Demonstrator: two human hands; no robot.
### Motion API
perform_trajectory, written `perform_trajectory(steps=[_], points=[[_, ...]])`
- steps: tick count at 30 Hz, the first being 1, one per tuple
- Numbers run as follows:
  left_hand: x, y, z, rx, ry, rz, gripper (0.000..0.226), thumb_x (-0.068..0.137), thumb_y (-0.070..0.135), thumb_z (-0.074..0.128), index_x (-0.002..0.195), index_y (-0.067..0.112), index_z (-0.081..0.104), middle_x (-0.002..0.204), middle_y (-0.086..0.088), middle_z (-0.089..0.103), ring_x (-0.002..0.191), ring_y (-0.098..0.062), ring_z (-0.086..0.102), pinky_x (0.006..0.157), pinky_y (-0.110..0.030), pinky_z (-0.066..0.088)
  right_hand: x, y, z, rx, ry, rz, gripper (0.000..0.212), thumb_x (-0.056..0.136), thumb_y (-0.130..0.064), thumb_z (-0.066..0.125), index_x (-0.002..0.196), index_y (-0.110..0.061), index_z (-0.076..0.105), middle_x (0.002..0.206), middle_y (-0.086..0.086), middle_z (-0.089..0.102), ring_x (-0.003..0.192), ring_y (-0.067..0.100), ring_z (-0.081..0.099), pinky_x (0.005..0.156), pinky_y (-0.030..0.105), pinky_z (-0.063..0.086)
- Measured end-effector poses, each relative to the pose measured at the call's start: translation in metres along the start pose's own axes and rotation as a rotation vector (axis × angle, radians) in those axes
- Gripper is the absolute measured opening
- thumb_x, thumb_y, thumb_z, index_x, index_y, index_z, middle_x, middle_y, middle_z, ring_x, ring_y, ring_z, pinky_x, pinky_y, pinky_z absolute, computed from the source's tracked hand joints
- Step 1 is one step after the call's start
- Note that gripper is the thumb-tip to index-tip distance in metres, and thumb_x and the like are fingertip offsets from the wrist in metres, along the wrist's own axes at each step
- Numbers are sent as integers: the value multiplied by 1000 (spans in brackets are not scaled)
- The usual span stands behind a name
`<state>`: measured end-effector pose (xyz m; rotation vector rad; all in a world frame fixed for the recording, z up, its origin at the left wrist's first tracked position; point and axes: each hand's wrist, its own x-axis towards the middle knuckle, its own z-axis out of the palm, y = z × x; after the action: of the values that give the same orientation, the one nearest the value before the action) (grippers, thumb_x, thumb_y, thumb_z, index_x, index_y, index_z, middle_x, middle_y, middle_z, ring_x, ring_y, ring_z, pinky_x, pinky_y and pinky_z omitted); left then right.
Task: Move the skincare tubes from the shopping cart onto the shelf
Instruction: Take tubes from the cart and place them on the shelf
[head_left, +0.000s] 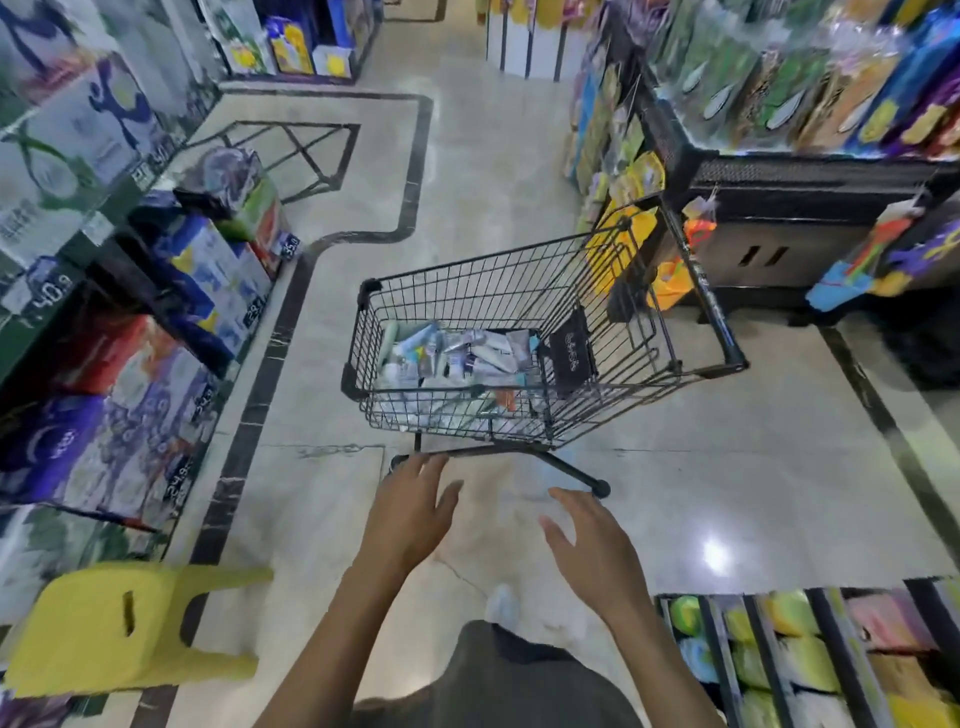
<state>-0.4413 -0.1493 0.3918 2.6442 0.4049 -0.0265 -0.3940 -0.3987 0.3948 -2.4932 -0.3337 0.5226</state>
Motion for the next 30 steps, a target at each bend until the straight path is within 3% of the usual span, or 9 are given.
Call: perform_trajectory(steps=[5, 10, 17, 21, 24, 30], points=[[100, 18, -15, -9, 17, -31, 44, 101, 39, 55, 136, 13, 59, 125, -9, 63, 114, -31, 59, 91, -42, 49, 84, 8, -27, -3, -50, 21, 43, 103, -43, 53, 145, -34, 51, 150, -13, 51, 135, 12, 49, 103, 29, 43], [161, 5, -6, -43, -31, -98, 42, 101, 41, 53, 133, 14, 58, 122, -8, 63, 112, -31, 59, 90, -43, 51, 180, -8, -41, -16, -76, 1, 43, 101, -40, 57, 143, -29, 55, 146, -9, 55, 132, 16, 53, 105, 34, 45], [234, -43, 20, -96, -179, -225, 46, 102, 39, 52, 142, 15, 53, 137, -7, 58, 126, -29, 53, 102, -40, 44, 322, -53, -31, -29, -182, -43, 47, 103, -34, 57, 149, -30, 50, 147, -4, 54, 132, 23, 53, 99, 34, 44], [291, -74, 36, -111, -277, -245, 45, 103, 34, 52, 141, 11, 53, 133, -12, 60, 121, -33, 57, 99, -42, 45, 395, -62, -6, -39, -256, -6, 50, 102, -33, 59, 150, -33, 48, 145, 1, 55, 129, 25, 55, 99, 34, 47], [343, -98, 60, -101, -374, -234, 47, 102, 32, 53, 144, 11, 50, 134, -14, 58, 122, -35, 56, 98, -43, 47, 445, -55, 23, -86, -348, 9, 52, 100, -33, 59, 149, -39, 45, 151, -2, 52, 131, 24, 55, 103, 42, 51], [431, -140, 139, -76, -553, -236, 47, 99, 24, 57, 143, 11, 47, 135, -15, 54, 121, -37, 55, 94, -44, 48, 519, -16, 96, -276, -525, -64, 56, 92, -13, 63, 146, -22, 47, 143, 7, 54, 122, 31, 58, 90, 40, 53]])
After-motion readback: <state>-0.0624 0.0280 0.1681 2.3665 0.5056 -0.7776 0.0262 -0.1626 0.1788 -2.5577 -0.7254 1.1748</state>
